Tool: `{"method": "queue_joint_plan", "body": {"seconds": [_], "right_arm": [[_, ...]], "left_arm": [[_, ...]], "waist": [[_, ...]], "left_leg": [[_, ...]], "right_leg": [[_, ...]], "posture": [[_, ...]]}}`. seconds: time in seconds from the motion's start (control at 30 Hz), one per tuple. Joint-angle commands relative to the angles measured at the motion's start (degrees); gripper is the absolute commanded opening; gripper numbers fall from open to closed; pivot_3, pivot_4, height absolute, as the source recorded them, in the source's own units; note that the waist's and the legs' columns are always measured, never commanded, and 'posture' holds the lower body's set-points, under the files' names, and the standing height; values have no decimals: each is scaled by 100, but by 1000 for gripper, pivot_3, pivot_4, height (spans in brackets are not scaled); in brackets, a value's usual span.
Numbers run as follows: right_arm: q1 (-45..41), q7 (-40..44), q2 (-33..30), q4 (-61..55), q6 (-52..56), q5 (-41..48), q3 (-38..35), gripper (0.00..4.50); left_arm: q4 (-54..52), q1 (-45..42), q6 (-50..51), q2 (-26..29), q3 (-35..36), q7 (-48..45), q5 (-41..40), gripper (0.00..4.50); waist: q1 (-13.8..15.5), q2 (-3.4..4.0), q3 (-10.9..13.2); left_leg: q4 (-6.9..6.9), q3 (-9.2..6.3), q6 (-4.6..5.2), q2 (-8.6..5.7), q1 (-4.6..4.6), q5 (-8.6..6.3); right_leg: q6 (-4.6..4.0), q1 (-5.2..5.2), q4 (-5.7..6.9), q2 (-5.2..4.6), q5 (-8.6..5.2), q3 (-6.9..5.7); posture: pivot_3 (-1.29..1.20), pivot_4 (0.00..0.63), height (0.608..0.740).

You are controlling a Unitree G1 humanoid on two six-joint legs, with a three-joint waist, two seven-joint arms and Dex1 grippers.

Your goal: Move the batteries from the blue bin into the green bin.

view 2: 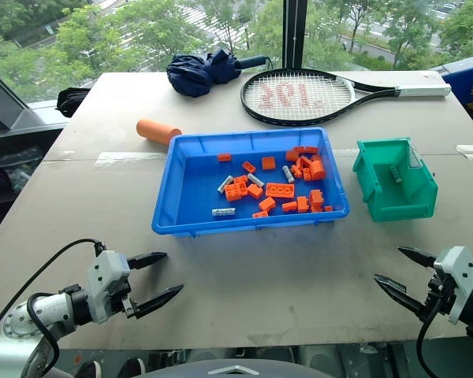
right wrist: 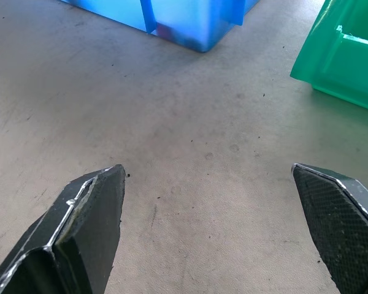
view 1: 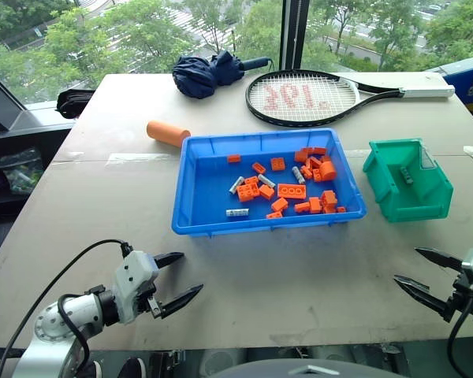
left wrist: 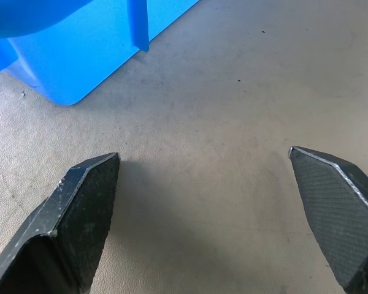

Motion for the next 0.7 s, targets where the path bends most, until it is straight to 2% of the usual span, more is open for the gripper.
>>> {"method": "queue_joint_plan", "body": {"seconds": [0.03,0.7], "right_arm": [[1,39,-34,-32,-120,22,-204,4359],[-50,179,-101,-39,-29,165,-190,4359]], "left_arm": [[-77,7,-26,70,40,-91,-137,4500],[-73,-32,117,97,183,-314,-508,4500]], "waist": [[0,0,0],[0,0,0]], "left_leg": [[0,0,0,0,0,0],[0,0,0,0,0,0]], "right_leg": [[0,0,0,0,0,0],[1,0,0,0,0,-1]], "posture": [[0,150,740],[0,150,740]]}}
